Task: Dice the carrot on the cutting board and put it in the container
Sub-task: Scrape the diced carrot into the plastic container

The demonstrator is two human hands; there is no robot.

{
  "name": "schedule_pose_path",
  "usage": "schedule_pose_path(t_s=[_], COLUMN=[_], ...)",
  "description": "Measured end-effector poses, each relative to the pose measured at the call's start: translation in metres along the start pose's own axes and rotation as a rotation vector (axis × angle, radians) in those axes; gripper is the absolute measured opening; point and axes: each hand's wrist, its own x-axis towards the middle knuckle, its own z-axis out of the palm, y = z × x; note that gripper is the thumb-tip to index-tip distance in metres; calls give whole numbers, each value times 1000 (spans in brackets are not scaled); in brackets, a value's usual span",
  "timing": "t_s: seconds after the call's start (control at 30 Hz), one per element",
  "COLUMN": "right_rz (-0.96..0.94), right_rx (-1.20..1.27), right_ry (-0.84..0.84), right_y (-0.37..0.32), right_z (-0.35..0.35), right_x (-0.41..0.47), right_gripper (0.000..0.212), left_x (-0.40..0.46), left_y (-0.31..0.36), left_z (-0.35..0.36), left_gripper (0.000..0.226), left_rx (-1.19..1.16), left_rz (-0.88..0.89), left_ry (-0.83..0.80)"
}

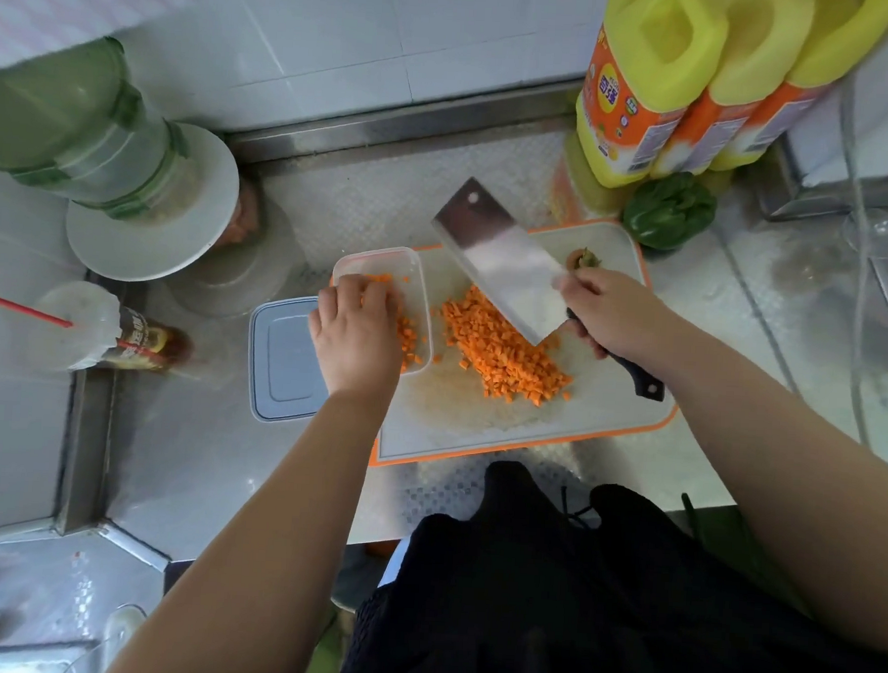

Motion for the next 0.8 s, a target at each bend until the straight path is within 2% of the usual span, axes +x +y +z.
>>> schedule_pose_path(t_s=[0.03,0.13,0.23,0.33,0.43,0.53,0.7,0.8], right_rz=[-5,40,118,178,210,223,252,253], right_rx=[-3,-46,34,89,96,39,0,8], right_ry=[42,130,179,203,205,212,175,149], right_y=[12,51,82,105,122,137,143,134], right_z=[-1,-1,1,0,-2,-3,5,13], right_x=[-1,-2,-1,-2,-5,-8,-5,2], right_gripper=[32,35,33,32,32,31,31,35], left_x=[3,3,-3,0,11,14,-1,-8], left_y=[8,45,82,96,94,89,86,90], left_z=[1,4,13,37,63,73,73,73], left_gripper=[20,54,52,54,60,61,55,51], left_rx=[-70,-300,-372,-281,-190,-226,-380,-471], left_rz=[59,239,353,212,23,-59,55,-11], left_ry=[58,63,-216,-490,-596,-625,-613,-575])
